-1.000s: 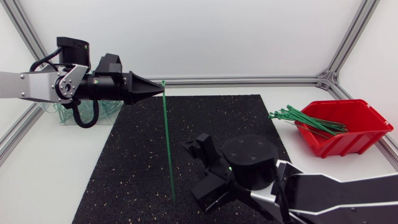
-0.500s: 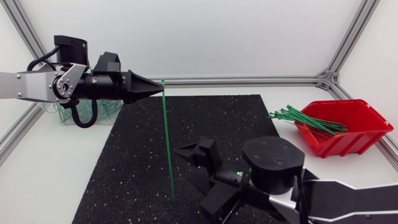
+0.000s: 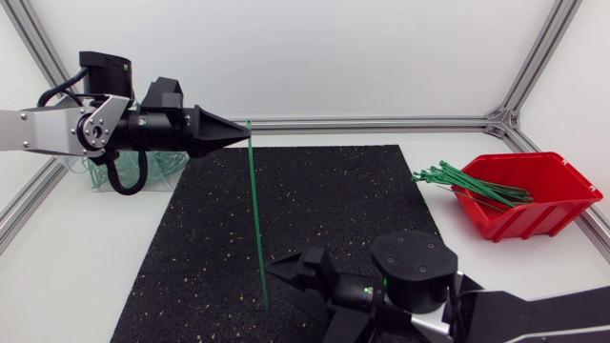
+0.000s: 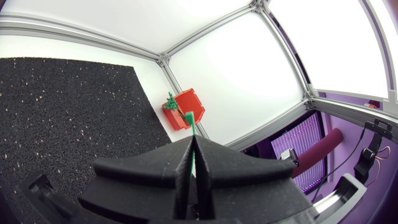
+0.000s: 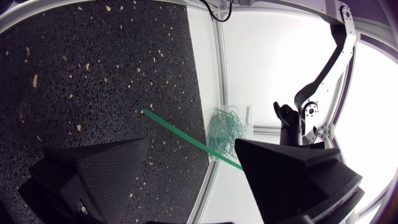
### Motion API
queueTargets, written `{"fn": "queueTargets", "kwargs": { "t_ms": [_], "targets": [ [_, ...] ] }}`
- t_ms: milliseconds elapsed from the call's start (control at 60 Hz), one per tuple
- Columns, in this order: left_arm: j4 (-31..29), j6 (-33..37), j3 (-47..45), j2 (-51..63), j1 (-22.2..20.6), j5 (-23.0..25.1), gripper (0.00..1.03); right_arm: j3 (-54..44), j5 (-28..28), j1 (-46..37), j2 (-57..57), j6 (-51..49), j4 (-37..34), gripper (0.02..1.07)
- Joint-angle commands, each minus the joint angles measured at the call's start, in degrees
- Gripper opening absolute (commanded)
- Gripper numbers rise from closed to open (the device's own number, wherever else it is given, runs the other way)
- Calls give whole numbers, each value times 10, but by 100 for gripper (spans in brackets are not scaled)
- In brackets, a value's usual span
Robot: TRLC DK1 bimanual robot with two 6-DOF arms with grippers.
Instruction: Take a green cable tie from the red box, thread the tail through the head to close it, then place it in the transparent bin on the left.
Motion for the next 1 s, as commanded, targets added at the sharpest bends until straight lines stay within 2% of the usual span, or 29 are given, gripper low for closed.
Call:
{"fn": "queueTargets", "kwargs": {
  "t_ms": [0, 167, 250, 683, 983],
  "targets": [
    [-8, -2, -17, -24, -3, 2, 4, -4, -7, 2, 16, -33, 12, 103],
    [-25, -5, -18, -37, -5, 1, 4, 7, -14, 2, 33, -59, 26, 103],
    [-28, -5, -20, -42, -8, 1, 4, 18, 6, 9, 42, -57, 29, 103],
    [-37, -5, -16, -42, -12, 1, 4, 10, -60, 10, 85, -59, 110, 102],
    [-40, -5, -15, -41, -10, 1, 4, 8, -47, 37, 105, -76, 121, 102]
  ]
}}
